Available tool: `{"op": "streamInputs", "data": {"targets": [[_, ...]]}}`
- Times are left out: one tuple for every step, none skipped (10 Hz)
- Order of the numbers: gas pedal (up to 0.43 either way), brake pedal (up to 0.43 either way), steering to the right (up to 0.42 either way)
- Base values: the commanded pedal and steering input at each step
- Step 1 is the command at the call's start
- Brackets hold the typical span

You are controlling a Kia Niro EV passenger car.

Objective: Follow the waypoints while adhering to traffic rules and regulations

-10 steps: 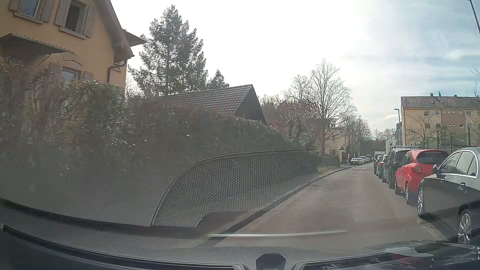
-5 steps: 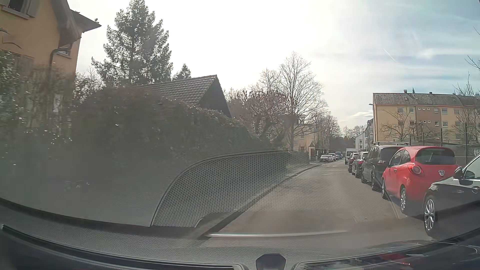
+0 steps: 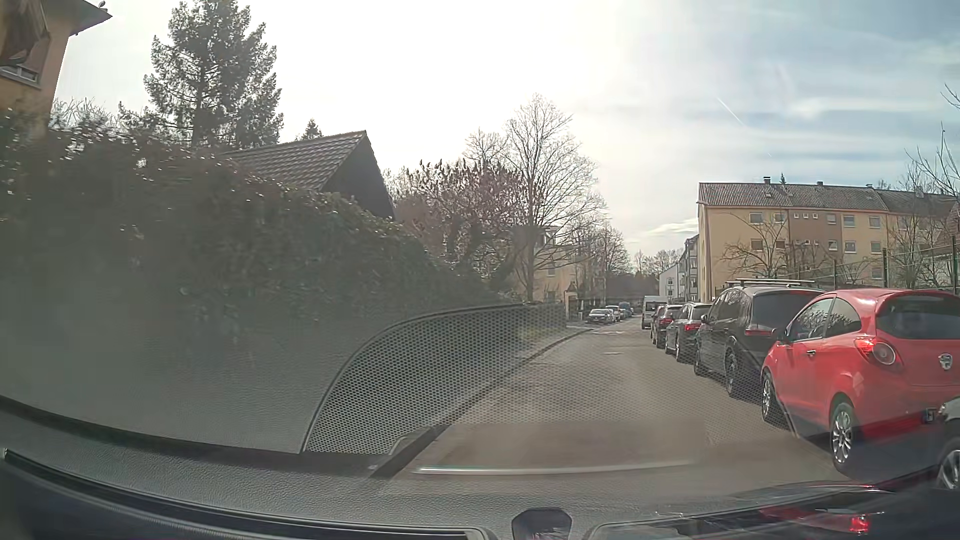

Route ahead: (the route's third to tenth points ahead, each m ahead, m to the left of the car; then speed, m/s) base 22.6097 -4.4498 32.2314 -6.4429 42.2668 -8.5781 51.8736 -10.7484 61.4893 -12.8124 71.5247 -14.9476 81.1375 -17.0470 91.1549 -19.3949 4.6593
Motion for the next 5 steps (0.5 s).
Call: {"op": "streamInputs", "data": {"targets": [[0.248,0.000,0.128],[0.248,0.000,0.116],[0.248,0.000,0.103],[0.248,0.000,0.094],[0.240,0.000,0.091]]}}
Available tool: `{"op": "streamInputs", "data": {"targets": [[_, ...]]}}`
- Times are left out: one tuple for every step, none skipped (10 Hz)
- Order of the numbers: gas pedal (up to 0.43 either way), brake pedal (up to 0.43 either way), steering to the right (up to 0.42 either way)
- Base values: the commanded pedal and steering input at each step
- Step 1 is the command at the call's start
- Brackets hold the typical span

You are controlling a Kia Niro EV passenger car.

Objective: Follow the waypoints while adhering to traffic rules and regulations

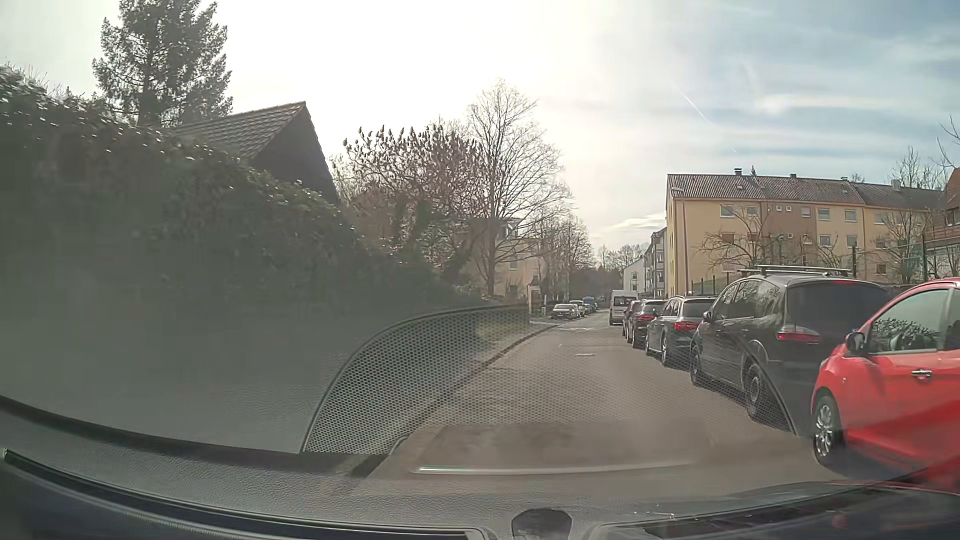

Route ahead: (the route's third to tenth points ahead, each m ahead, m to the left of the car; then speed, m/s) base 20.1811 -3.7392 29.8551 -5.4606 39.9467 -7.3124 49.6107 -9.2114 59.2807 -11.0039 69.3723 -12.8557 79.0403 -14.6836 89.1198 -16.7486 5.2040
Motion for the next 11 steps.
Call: {"op": "streamInputs", "data": {"targets": [[0.240,0.000,0.089],[0.197,0.000,0.089],[0.150,0.000,0.084],[0.118,0.000,0.077],[0.118,0.000,0.073],[0.118,0.000,0.066],[0.118,0.000,0.060],[0.118,0.000,0.049],[0.118,0.000,0.042],[0.118,0.000,0.035],[0.118,0.000,0.030]]}}
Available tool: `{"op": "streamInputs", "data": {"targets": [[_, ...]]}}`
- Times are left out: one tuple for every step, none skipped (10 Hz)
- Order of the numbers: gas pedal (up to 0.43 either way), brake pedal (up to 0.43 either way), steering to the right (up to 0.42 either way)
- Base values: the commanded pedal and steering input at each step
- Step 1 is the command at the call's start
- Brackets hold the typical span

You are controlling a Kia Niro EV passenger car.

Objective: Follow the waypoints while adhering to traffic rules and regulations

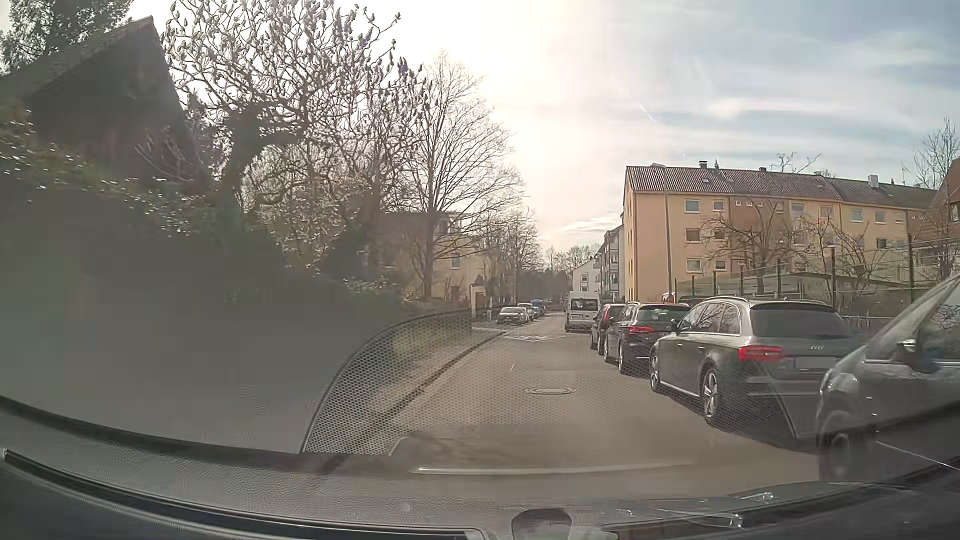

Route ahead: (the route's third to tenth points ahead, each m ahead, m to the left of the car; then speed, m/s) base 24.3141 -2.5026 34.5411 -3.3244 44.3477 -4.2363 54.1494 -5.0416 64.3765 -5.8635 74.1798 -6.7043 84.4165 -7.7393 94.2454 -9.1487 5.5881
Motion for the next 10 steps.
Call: {"op": "streamInputs", "data": {"targets": [[0.118,0.000,0.028],[0.118,0.000,0.026],[0.110,0.000,0.026],[0.079,0.000,0.025],[0.067,0.000,0.024],[0.067,0.000,0.024],[0.059,0.000,0.024],[0.047,0.000,0.024],[0.028,0.000,0.022],[0.020,0.000,0.018]]}}
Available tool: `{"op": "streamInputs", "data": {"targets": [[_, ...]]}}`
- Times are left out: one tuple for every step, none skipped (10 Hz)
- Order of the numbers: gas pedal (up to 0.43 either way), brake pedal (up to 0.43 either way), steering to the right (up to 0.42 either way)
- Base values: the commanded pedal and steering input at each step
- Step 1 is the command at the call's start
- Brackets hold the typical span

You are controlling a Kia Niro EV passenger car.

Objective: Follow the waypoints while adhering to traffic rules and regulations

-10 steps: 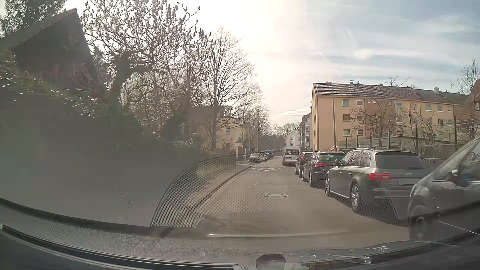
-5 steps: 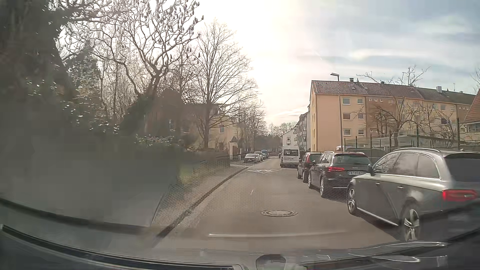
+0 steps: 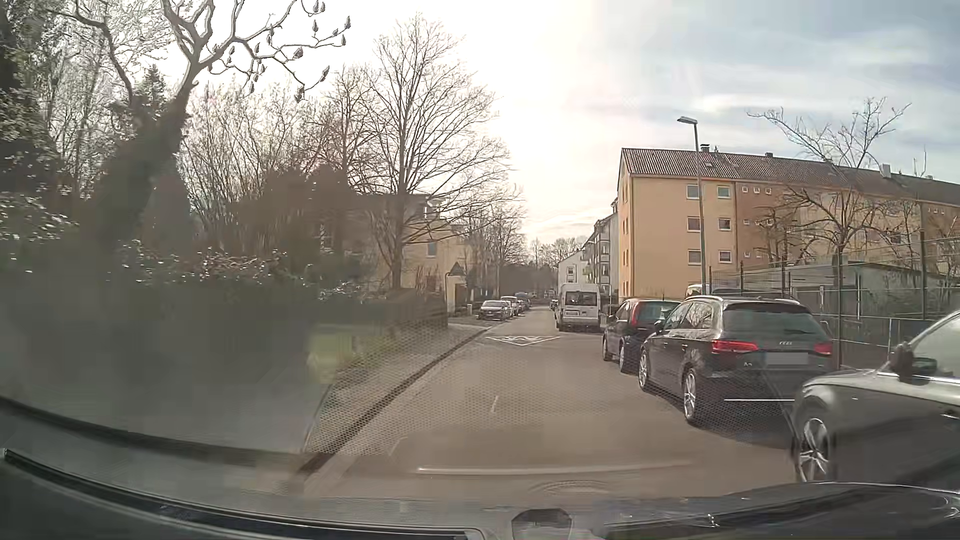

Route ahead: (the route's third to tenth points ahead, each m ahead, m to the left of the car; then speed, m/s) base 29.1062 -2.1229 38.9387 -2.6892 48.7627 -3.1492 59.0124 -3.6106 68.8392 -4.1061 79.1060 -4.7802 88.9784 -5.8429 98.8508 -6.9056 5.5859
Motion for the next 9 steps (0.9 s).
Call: {"op": "streamInputs", "data": {"targets": [[0.020,0.000,0.015],[0.020,0.000,0.014],[0.020,0.000,0.014],[0.020,0.000,0.013],[0.020,0.000,0.013],[0.020,0.000,0.013],[0.020,0.000,0.013],[0.020,0.000,0.013],[0.020,0.000,0.013]]}}
